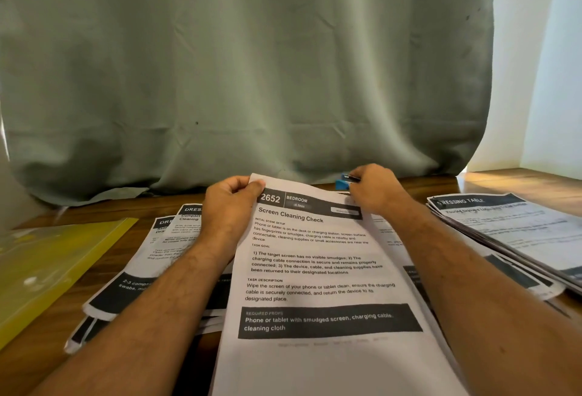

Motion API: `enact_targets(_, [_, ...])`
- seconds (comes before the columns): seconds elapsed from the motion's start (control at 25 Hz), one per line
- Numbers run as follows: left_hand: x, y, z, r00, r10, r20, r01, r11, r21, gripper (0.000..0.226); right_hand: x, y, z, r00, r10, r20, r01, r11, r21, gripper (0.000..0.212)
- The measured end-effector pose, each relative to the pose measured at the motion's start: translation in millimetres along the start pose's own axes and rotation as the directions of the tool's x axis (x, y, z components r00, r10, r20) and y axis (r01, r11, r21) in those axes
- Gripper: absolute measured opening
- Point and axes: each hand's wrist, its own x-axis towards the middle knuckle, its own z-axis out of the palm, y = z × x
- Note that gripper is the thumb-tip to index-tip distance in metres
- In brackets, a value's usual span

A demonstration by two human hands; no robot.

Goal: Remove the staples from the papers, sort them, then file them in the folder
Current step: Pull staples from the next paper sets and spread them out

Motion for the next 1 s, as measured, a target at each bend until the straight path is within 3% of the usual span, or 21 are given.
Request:
enact_targets(0.16, [2.2, 5.7, -1.8, 0.987, -0.162, 0.001, 0.16, 0.979, 0.123, 0.017, -6.3, -1.8, 9.1, 0.994, -0.033, 0.102, 0.024, 0.995, 0.092, 0.034])
enact_targets(0.28, [3.2, 12.0, -6.6, 0.944, -0.33, 0.011, 0.323, 0.929, 0.183, 0.015, -7.5, -9.4, 13.8, 0.996, -0.017, 0.09, 0.004, 0.99, 0.14, 0.038])
enact_targets(0.36, [3.4, 11.8, -8.7, 0.925, -0.379, 0.026, 0.368, 0.91, 0.19, 0.01, -5.5, -6.3, 15.8, 0.999, 0.019, 0.045, -0.023, 0.997, 0.08, 0.034])
enact_targets(0.48, [2.6, 5.7, -8.8, 0.958, -0.275, 0.082, 0.228, 0.904, 0.362, 0.031, -2.6, 5.1, 16.5, 0.998, 0.066, 0.006, -0.066, 0.997, -0.045, 0.033])
enact_targets(0.56, [3.5, 4.0, -6.4, 0.969, -0.222, 0.107, 0.166, 0.909, 0.383, 0.038, -3.1, 10.4, 18.1, 0.993, 0.104, 0.063, -0.096, 0.988, -0.122, 0.033])
enact_targets(0.76, [2.6, 4.5, -6.4, 0.961, -0.264, 0.085, 0.215, 0.903, 0.373, 0.022, -1.4, 14.9, 26.3, 0.975, 0.156, 0.156, -0.131, 0.978, -0.163, 0.031])
enact_targets(0.88, [4.9, 3.3, -7.1, 0.968, -0.236, 0.09, 0.187, 0.909, 0.371, 0.018, -2.1, 11.7, 19.1, 0.99, 0.114, 0.088, -0.111, 0.993, -0.041, 0.031])
enact_targets(1.0, [7.0, 9.7, -13.2, 0.979, -0.199, 0.036, 0.175, 0.924, 0.339, 0.017, -8.2, -0.7, 5.5, 0.995, 0.025, -0.092, -0.002, 0.971, 0.24, 0.033])
